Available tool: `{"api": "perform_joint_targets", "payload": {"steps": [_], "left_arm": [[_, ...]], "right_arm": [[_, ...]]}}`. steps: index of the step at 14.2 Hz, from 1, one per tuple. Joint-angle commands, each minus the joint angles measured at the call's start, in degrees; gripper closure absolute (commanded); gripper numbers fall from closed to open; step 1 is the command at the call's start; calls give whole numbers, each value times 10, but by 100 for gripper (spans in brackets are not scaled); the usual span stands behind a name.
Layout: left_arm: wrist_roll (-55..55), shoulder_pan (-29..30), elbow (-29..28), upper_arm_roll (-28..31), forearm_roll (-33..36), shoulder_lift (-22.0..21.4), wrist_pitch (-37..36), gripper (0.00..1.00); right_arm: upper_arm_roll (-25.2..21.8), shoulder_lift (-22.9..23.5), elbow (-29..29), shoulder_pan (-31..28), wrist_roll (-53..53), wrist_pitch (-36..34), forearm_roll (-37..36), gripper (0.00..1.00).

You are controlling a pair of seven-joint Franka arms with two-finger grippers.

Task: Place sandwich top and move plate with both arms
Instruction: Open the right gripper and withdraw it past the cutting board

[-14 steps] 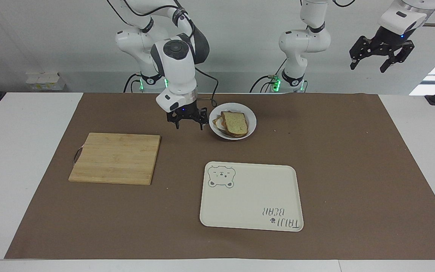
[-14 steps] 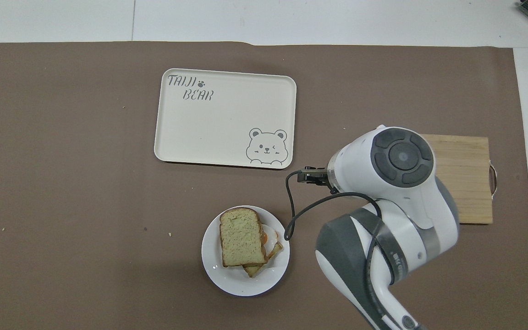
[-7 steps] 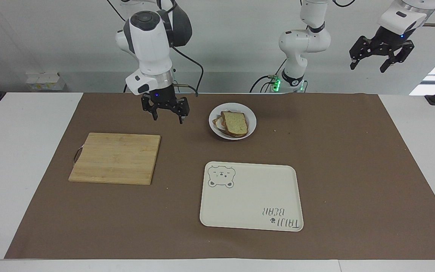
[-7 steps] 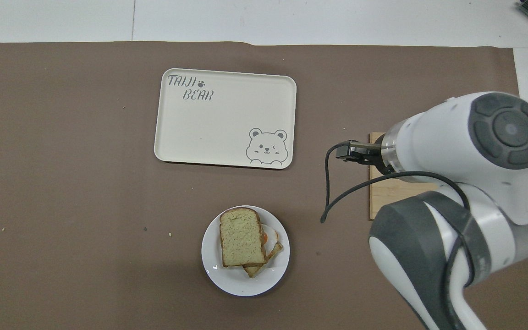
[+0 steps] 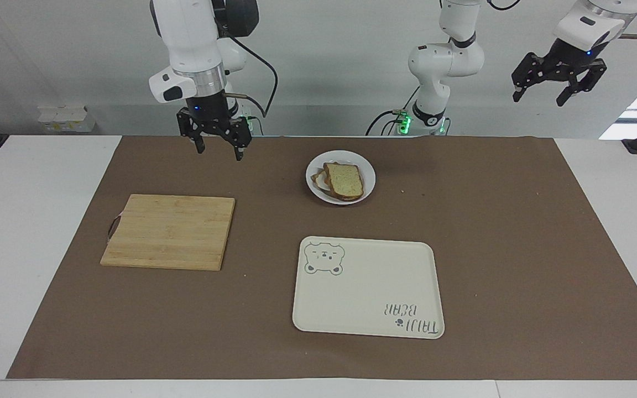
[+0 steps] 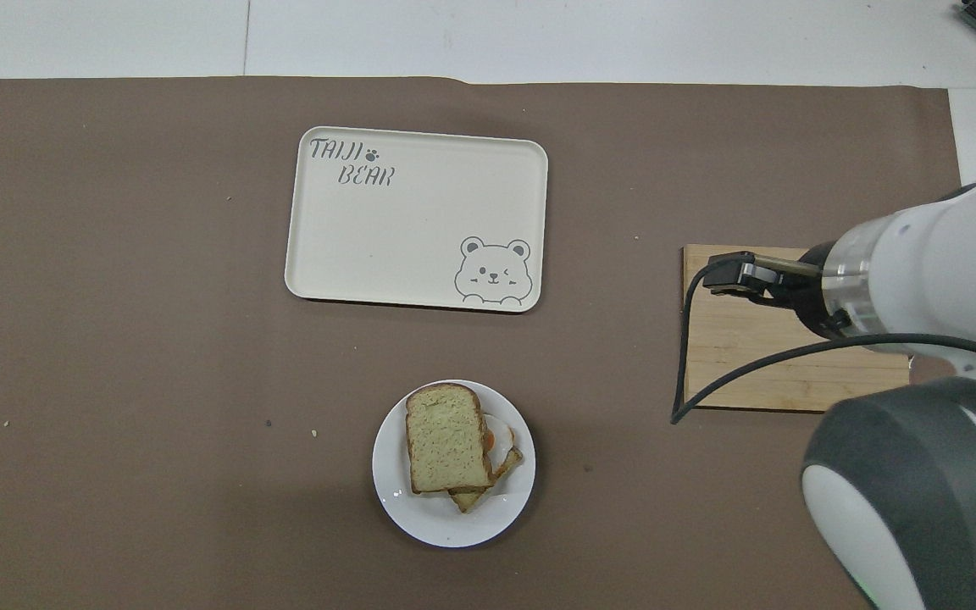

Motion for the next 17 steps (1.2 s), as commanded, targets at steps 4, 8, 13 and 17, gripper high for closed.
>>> {"api": "perform_joint_targets", "payload": {"steps": [4, 8, 13, 17], "left_arm": [[-2, -1, -13, 3, -6, -13, 2, 0], [-2, -1, -13, 3, -6, -13, 2, 0], [-4, -1, -13, 3, -6, -13, 1, 0], [-7, -8, -13, -3, -6, -13, 3, 0]], "right_arm": [[-51, -14, 29, -6, -42, -49, -2, 0], [-98, -17, 29, -7, -151, -79, -8, 0], [-143, -16, 29, -10, -279, -74, -4, 0], [-141, -8, 54, -10, -288, -91, 2, 0]]}}
